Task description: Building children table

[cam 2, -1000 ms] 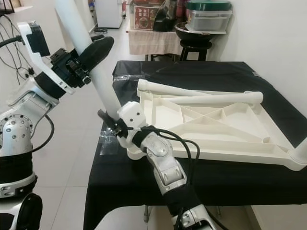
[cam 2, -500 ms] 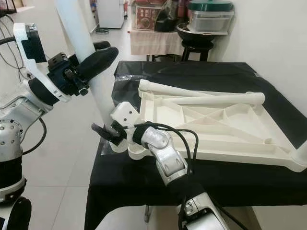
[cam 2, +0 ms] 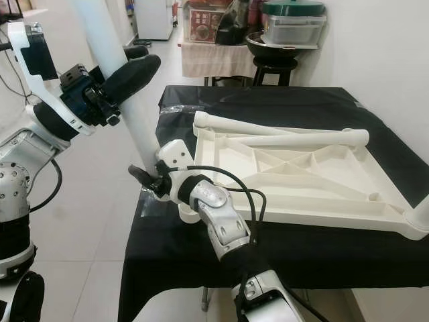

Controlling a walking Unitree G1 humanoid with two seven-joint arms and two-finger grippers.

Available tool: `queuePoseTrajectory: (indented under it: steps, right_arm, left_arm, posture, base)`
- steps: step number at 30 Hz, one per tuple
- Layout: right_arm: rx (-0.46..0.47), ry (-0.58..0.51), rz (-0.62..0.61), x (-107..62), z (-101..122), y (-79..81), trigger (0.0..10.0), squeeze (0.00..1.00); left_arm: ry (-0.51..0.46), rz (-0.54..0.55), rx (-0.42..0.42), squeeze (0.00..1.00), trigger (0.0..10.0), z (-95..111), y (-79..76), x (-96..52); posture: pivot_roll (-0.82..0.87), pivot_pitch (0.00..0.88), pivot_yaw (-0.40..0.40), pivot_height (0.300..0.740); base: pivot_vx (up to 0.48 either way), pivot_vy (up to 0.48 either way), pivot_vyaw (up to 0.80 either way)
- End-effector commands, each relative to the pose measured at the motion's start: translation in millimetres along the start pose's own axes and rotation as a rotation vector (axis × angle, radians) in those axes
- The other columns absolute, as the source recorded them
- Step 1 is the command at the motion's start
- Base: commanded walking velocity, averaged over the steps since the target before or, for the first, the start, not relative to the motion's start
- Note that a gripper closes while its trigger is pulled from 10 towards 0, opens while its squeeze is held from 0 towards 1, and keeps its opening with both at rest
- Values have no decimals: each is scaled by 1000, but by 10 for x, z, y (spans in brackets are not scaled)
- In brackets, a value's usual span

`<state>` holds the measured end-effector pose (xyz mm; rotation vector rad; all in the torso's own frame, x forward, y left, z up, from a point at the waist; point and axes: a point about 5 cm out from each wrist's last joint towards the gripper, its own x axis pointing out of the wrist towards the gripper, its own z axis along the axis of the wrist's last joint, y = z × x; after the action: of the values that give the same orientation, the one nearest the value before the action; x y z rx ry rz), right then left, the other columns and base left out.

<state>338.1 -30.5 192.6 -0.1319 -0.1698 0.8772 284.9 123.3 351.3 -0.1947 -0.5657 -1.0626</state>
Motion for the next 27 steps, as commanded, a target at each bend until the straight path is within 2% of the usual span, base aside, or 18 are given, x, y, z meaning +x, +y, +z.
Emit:
queuePoseTrajectory:
  steps: [1, 4, 5, 6, 7, 8, 10, 13, 15, 16, 17, 20, 21, 22, 23, 24, 25, 27]
  right_arm:
    - [13, -17, -30, 67, 91, -42, 0, 0]
    - [8, -21, -31, 62, 96, -57, 0, 0]
    - [0, -24, -31, 53, 100, -80, 0, 0]
    - [-5, -23, -38, 48, 99, -125, 0, 0]
    - [-5, -23, -38, 48, 99, -125, 0, 0]
    - [-14, -20, -50, 41, 101, -192, 0, 0]
    - [-19, -20, -59, 34, 106, -235, 0, 0]
    - [-10, -25, -97, 18, 126, -376, 0, 0]
    - [38, -40, -147, -12, 151, -554, 0, 0]
    - [38, -40, -147, -12, 151, -554, 0, 0]
    - [55, -39, -166, -32, 151, -639, 0, 0]
    - [63, -38, -177, -45, 149, -688, 0, 0]
    - [72, -43, -192, -74, 158, -767, 0, 0]
    - [72, -43, -192, -74, 158, -767, 0, 0]
    - [93, -63, -189, -106, 186, -827, 0, 0]
    - [137, -122, -137, -153, 250, -878, 0, 0]
    - [155, -157, -95, -172, 283, -876, 0, 0]
    - [155, -157, -95, -172, 283, -876, 0, 0]
  left_arm:
    - [12, -215, -142, 0, 0, -151, -289, 160]
    - [17, -212, -142, 0, 0, -169, -292, 157]
    - [20, -203, -139, 0, 1882, -186, -292, 146]
    - [19, -182, -131, 184, 10000, -205, -274, 127]
    - [19, -182, -131, 184, 10000, -205, -274, 127]
    - [28, -163, -130, 1000, 10000, -231, -257, 96]
    - [35, -151, -130, 1000, 10000, -243, -251, 75]
    - [49, -53, -132, 1000, 10000, -288, -179, -19]
    - [104, 80, -123, 1000, 10000, -394, -99, -211]
    - [104, 80, -123, 1000, 10000, -394, -99, -211]
    - [143, 153, -120, 1000, 10000, -468, -70, -343]
    - [168, 198, -118, 1000, 10000, -513, -56, -427]
    - [213, 275, -115, 1000, 10000, -579, -67, -592]
    - [213, 275, -115, 1000, 10000, -579, -67, -592]
    - [265, 347, -100, 1000, 10000, -631, -108, -759]
    - [362, 463, -71, 1000, 10000, -725, -211, -1023]
    - [407, 505, -61, 1000, 10000, -771, -271, -1124]
    - [407, 505, -61, 1000, 10000, -771, -271, -1124]
  posture:
    - [-66, 0, -23, 740]
    - [-65, 0, -24, 740]
    - [-63, 0, -26, 740]
    - [-61, 0, -28, 740]
    - [-61, 0, -28, 740]
    - [-57, 0, -32, 740]
    - [-55, 0, -33, 740]
    - [-46, 0, -39, 740]
    - [-31, 0, -48, 740]
    - [-31, 0, -48, 740]
    - [-14, 0, -59, 740]
    - [-14, 0, -59, 740]
    - [13, 37, -76, 740]
    - [13, 37, -76, 740]
    - [27, 78, -83, 740]
    - [47, 137, -86, 740]
    - [49, 144, -86, 740]
    - [49, 144, -86, 740]
  base:
    - [0, 0, 0]
    - [0, 0, 0]
    - [0, 0, 0]
    - [0, 0, 0]
    - [0, 0, 0]
    - [0, 0, 0]
    - [0, 0, 0]
    - [0, 0, 0]
    - [0, 0, 0]
    - [0, 0, 0]
    - [0, 0, 0]
    - [0, 0, 0]
    - [0, 0, 0]
    - [0, 0, 0]
    - [0, 0, 0]
    - [0, 0, 0]
    - [0, 0, 0]
    - [0, 0, 0]
